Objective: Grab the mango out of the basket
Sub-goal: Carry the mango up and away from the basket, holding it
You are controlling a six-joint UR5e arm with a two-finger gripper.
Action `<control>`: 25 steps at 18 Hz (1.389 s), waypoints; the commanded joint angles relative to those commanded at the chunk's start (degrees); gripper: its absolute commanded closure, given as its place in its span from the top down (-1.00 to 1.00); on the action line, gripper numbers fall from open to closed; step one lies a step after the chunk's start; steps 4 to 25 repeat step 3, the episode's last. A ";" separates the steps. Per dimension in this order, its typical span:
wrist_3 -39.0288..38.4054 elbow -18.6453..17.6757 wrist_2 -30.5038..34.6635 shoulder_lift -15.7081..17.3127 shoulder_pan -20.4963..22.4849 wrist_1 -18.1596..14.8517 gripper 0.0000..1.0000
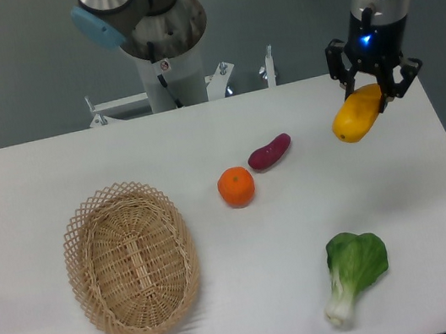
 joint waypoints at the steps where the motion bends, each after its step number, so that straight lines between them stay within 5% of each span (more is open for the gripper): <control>1: 0.09 0.00 0.00 0.00 0.00 0.00 0.18; 25: 0.00 0.09 0.00 0.00 -0.09 0.00 0.18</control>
